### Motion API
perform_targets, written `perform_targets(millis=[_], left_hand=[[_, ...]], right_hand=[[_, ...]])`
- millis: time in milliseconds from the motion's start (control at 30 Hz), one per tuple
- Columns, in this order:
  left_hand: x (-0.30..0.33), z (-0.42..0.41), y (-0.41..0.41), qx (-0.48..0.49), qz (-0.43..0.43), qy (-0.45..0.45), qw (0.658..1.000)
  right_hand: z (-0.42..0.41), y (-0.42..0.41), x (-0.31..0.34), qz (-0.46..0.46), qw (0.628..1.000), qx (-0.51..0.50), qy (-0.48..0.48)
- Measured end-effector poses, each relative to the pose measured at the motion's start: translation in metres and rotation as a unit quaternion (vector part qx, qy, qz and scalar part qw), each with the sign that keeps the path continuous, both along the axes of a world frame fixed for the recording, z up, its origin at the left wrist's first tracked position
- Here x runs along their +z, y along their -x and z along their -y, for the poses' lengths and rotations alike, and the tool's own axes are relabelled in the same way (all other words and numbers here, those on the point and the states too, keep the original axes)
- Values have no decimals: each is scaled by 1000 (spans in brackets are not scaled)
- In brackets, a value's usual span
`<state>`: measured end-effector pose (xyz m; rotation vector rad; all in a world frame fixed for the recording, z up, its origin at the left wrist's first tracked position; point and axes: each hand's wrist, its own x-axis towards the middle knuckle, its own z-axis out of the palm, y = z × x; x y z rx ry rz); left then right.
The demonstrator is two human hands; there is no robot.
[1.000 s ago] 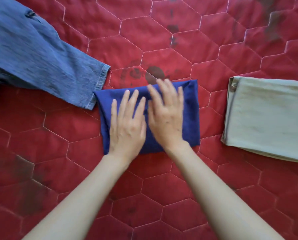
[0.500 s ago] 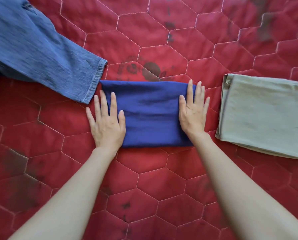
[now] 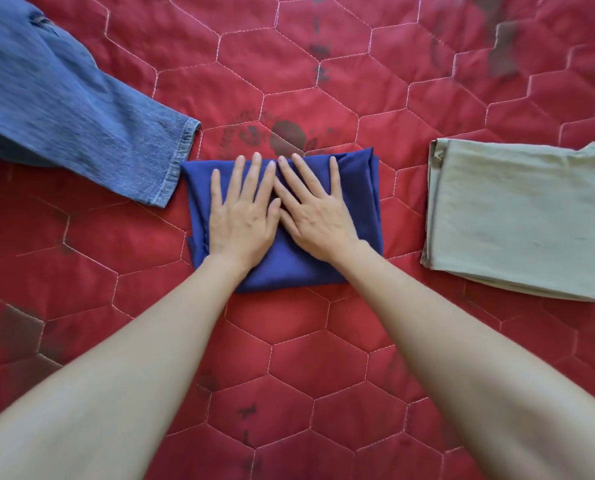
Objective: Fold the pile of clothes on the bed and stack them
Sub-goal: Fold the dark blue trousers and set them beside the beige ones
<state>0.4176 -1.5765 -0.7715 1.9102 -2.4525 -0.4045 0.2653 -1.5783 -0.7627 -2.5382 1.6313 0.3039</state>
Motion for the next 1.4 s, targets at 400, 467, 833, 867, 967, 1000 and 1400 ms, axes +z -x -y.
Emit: perform_targets(millis=[400, 467, 833, 867, 967, 1000, 1400], left_hand=[[-2, -21, -13, 189, -23, -19, 982], [4, -23, -18, 195, -38, -16, 980], [40, -42, -52, 231, -131, -99, 959], [41, -36, -51, 234, -132, -117, 956], [44, -30, -46, 203, -111, -144, 962], [45, -31, -43, 189, -99, -140, 967], [36, -86, -44, 265, -181, -45, 946]], right_hand=[[20, 77, 10, 113, 940, -320, -22], [11, 77, 18, 187, 929, -318, 11], [-67, 56, 27, 287, 875, -389, -37], [-64, 53, 27, 280, 879, -384, -40], [-53, 44, 27, 269, 884, -378, -53], [-50, 42, 27, 268, 882, -383, -55], [-83, 20, 22, 269, 861, -431, 14]])
